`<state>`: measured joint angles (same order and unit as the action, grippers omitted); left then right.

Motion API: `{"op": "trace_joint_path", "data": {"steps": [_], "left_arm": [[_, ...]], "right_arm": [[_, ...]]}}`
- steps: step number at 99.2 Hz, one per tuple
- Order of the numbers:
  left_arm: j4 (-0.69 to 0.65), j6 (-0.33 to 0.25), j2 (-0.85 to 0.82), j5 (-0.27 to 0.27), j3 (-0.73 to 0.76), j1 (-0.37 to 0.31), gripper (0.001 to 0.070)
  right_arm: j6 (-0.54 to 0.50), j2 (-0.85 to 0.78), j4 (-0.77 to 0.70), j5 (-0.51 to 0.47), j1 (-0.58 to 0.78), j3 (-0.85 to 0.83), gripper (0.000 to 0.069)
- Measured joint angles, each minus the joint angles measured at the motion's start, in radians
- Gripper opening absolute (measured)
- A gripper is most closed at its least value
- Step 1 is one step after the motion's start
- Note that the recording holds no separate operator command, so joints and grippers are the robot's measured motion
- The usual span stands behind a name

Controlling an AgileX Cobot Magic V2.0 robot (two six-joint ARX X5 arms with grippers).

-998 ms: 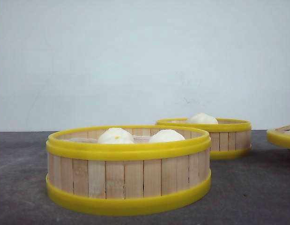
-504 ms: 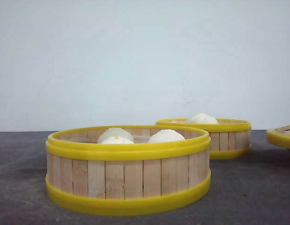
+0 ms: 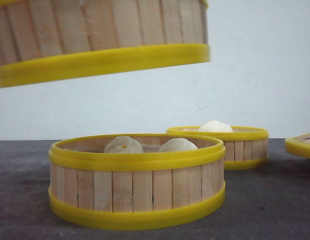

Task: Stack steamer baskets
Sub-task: 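Lower the held basket onto the nearer bun-filled basket with the left gripper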

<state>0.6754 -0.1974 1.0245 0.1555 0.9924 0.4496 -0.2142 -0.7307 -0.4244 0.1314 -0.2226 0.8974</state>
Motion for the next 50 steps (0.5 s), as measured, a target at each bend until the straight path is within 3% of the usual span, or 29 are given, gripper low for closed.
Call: {"op": "trace_joint_path", "data": {"steps": [50], "left_arm": [[-0.165, -0.005, 0.243, -0.011, 0.0, 0.013, 0.0028]], "right_arm": [[0.002, 0.0, -0.006, 0.0, 0.0, 0.0, 0.0466]]}}
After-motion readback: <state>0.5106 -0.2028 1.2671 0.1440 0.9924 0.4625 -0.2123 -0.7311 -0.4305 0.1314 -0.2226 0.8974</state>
